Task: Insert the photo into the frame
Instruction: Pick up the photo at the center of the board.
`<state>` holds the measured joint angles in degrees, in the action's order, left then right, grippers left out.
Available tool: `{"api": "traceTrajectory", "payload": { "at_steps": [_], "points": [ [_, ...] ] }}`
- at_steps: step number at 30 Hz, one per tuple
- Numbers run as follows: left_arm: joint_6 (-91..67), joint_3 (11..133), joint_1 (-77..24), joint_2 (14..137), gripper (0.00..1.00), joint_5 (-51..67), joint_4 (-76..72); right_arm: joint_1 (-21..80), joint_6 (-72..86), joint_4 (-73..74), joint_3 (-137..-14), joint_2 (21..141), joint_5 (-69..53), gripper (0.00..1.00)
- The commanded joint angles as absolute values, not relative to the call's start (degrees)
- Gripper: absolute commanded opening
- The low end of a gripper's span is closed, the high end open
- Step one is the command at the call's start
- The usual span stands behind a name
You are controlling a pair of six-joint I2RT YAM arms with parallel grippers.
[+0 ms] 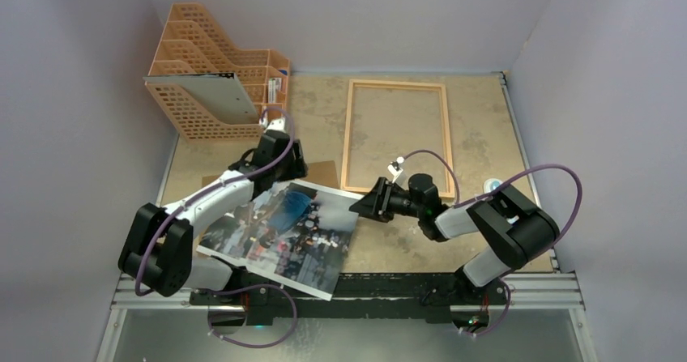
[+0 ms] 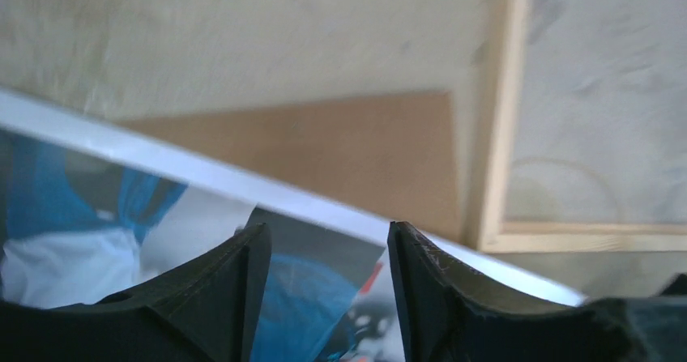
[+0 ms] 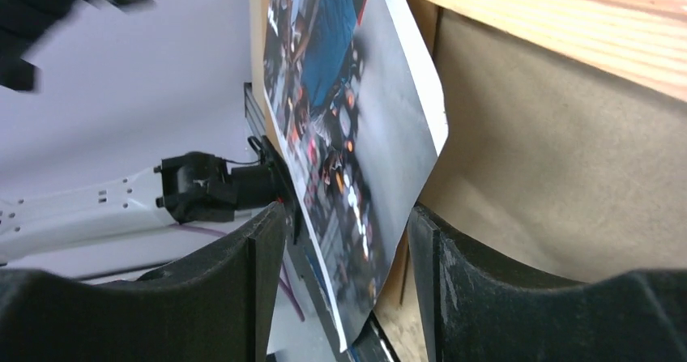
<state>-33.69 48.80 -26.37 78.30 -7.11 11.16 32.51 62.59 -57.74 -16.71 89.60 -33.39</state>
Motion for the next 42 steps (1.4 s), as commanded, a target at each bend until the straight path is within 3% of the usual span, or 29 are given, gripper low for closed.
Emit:
{"api": "traceTrajectory", "payload": {
  "at_steps": [1,6,10,18,25,28,30,38,42],
  "points": [
    [-39.54,40.87,-26.37,77.16,0.53,-10.49,11.33,34.7,65.04,-54.09,-20.3,87.45,-25.26,0.6],
    [-42.41,35.95,-26.43,75.66,0.28,-8.48,8.17,35.75,64.91,-55.85,-22.94,88.66,-25.62,0.59],
    [-42.93,33.76,-26.46,77.35,0.18,-7.44,6.77,37.4,64.87,-58.38,-25.88,92.15,-27.2,0.58],
    [-43.15,32.51,-26.46,77.81,0.17,-6.41,4.99,42.69,63.96,-53.37,-32.62,97.05,-25.83,0.53],
    [-43.48,33.34,-26.43,75.2,0.17,-6.86,6.28,44.04,59.49,-44.09,-33.02,90.58,-17.27,0.29],
    [-44.58,32.41,-26.4,70.82,0.18,-7.22,4.85,44.06,56.44,-38.38,-34.53,88.77,-14.43,0.09],
    [-44.9,32.58,-26.37,67.99,0.21,-7.9,4.91,44.12,54.23,-35.6,-35.84,88.05,-12.88,0.01],
    [-45.73,41.4,-26.19,56.18,0.37,-11.96,11.21,44.13,39.89,-28.48,-41.28,80.2,-5.98,0.0],
    [-46.82,46.07,-26.19,50.03,0.55,-15.7,11.73,44.2,30.47,-27.55,-44.04,73.81,-3.88,0.0]
  ]
}}
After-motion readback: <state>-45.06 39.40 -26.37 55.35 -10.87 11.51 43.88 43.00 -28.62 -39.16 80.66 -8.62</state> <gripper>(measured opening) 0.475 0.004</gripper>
